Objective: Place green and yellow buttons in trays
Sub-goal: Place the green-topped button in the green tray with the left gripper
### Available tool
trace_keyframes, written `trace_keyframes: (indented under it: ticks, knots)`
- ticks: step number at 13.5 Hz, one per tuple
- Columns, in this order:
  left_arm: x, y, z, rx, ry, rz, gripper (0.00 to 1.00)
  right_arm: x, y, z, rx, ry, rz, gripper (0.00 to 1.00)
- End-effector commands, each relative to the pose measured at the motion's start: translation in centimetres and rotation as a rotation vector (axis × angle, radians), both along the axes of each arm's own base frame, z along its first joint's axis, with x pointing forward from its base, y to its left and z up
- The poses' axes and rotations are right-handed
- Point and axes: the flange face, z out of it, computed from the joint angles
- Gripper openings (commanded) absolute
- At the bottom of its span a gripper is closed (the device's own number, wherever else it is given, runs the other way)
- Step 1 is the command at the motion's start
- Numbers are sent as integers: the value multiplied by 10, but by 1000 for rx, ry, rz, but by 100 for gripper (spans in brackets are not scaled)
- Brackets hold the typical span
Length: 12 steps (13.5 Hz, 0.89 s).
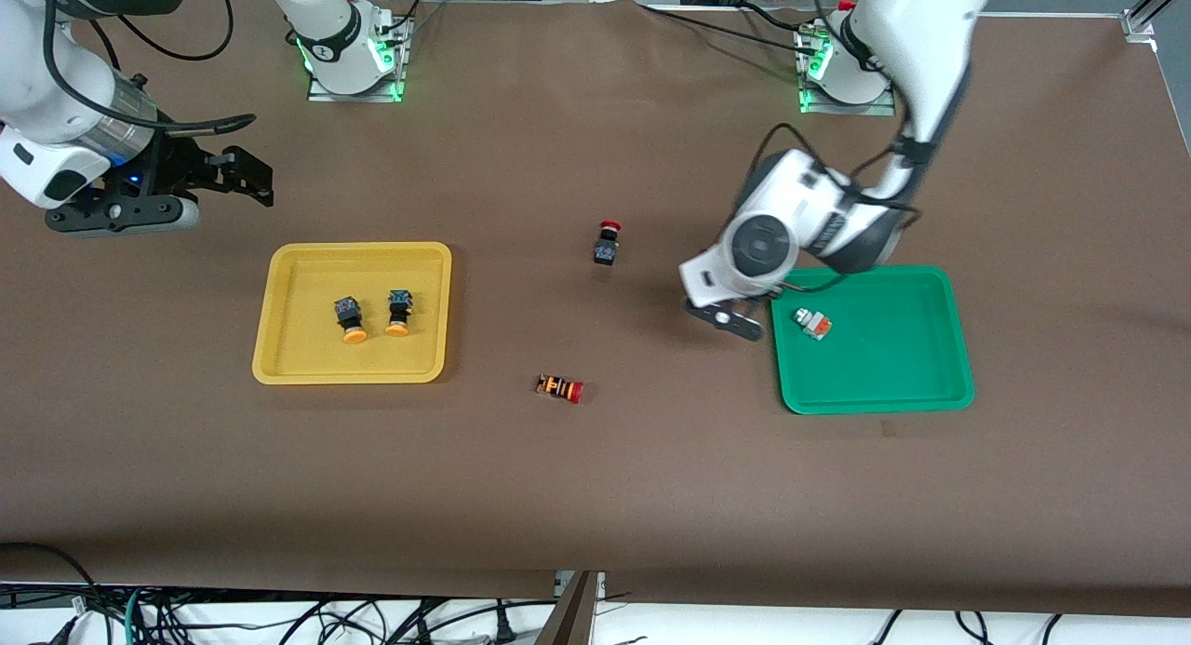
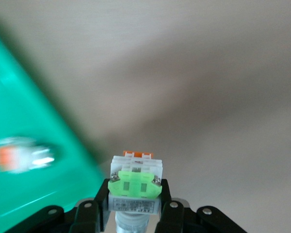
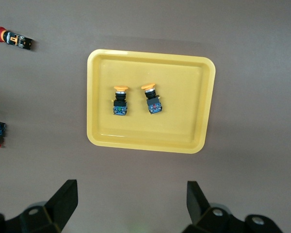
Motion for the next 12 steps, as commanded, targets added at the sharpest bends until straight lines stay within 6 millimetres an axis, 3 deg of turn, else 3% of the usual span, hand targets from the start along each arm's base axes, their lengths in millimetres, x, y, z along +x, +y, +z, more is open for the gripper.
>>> trace_keyframes:
  ticks: [1,2,4,5,6,7,8,9,10,12]
  knots:
    - [36,99,2,-30,51,-87,0,4,7,6,-25,-5,-4,99]
    - [47,143,-4,-6,49,-123,0,3,9,4,-25,-4,-3,99]
    - [59,197,-36,5,36,-146,0,4,8,4,-18,-5,-5,99]
    - [57,206,-49,0,28,-141,0,4,7,4,-19,-4,-5,99]
    - [57,205,-55,-6,7,-148,7,4,7,5,-19,-4,-6,99]
    - [55,208,-61,-9,11,-145,33,4,7,4,-17,-4,-8,99]
    - [55,206,-59,-7,9,-145,99,4,6,4,-16,-5,-10,99]
    - [57,206,-51,-3,8,-144,100,4,6,3,-15,-1,-10,99]
    - [58,204,-29,5,8,-144,100,4,5,3,-14,-3,-11,99]
    - [71,198,40,18,-51,-136,100,4,5,3,-13,-4,-16,99]
